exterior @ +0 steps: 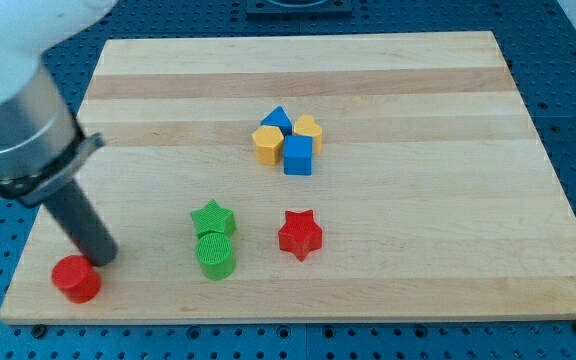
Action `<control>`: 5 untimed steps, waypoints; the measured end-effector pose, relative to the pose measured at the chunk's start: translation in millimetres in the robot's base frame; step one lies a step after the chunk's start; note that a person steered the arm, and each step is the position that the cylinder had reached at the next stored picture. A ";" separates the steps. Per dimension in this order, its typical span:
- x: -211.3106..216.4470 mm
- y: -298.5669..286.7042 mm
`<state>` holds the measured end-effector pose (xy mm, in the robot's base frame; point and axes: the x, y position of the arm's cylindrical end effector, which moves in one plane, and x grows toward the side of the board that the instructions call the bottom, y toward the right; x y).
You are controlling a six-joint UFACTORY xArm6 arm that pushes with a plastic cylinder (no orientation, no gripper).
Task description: Move your arm towards the center
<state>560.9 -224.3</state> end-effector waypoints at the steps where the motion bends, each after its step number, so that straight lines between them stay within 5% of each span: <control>1: -4.7 -6.1; 3: -79.2 26.2; 5: -97.3 148.0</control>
<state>463.6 -76.3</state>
